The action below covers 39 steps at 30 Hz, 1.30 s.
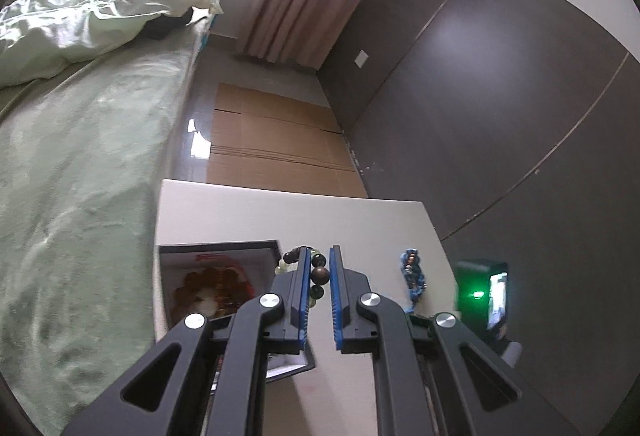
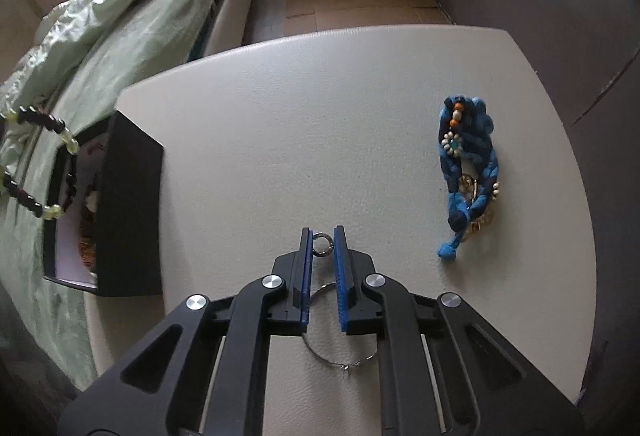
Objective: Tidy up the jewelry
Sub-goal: 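Drop the green-bead bracelet in the box with the left tool while the right tool drops a silver ring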
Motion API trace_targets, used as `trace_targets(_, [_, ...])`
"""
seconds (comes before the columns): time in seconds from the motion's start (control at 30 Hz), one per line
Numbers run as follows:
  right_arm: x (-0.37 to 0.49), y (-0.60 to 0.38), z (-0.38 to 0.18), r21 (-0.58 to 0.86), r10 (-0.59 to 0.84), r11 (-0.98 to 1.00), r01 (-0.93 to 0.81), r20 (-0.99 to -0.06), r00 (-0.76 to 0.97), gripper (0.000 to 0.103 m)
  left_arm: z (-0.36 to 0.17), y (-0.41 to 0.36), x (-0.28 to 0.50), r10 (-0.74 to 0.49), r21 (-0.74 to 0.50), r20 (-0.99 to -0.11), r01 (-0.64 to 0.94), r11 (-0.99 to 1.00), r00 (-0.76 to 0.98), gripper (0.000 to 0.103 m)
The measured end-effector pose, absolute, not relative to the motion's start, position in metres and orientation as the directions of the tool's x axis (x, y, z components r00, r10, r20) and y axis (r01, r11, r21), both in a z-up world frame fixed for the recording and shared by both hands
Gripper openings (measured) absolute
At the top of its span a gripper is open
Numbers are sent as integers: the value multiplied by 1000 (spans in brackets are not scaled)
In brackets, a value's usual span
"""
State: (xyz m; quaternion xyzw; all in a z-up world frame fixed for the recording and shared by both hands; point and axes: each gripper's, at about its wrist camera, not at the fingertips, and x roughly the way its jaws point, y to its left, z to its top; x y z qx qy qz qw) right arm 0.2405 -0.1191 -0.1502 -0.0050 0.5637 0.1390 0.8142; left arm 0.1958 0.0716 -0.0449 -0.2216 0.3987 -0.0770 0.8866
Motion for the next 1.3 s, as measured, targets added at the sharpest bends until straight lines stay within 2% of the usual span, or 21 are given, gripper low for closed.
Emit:
trace_targets(0.4, [213,-108,-93,340,477,869,-360,-769,425,11,-49,98,181,-266,-453,-698,-123,883,665,8])
trace_targets(0.43, [212,-106,-90,359,499,857,-369,-756,425,11,-50,101,181,-262,-456,-702,-134,880,663,11])
trace_targets(0.5, [208,-102,-85,390,537,836,-387,-729,425,12,-49,108,177,-236,-457,-703,-172,873,671,48])
trace_targets(0.53, [206,-98,-81,402,554,825,-398,-714,428,11,-47,110,174,-223,-459,-691,-180,870,687,55])
trace_targets(0.57, [204,-96,-78,408,564,818,-405,-705,429,11,-43,112,170,-213,-458,-679,-179,871,703,57])
trace_targets(0.83, [195,-70,-62,476,649,755,-451,-644,406,12,-35,127,163,-203,-462,-675,-191,866,709,57])
trace_targets(0.97, [193,-57,-59,503,680,726,-468,-622,387,12,-29,135,159,-191,-459,-669,-197,866,718,62])
trace_targets(1.07, [189,-44,-55,501,698,706,-500,-609,376,13,-27,143,156,-187,-464,-667,-206,861,722,63])
trace_targets(1.1, [189,-40,-55,499,701,702,-508,-613,366,19,-27,145,155,-183,-465,-667,-212,859,722,63])
trace_targets(1.13, [189,-37,-56,499,700,701,-510,-620,355,46,-26,148,154,-179,-466,-667,-217,857,723,65])
trace_targets(1.2, [191,-40,-57,504,693,711,-490,-622,364,84,-25,152,152,-169,-466,-664,-227,855,729,74])
trace_targets(1.23, [190,-45,-55,502,688,719,-481,-611,391,87,-24,153,151,-164,-466,-662,-231,854,732,75])
trace_targets(1.3, [191,-55,-51,506,689,721,-474,-601,406,87,-23,155,149,-161,-471,-658,-234,851,736,79])
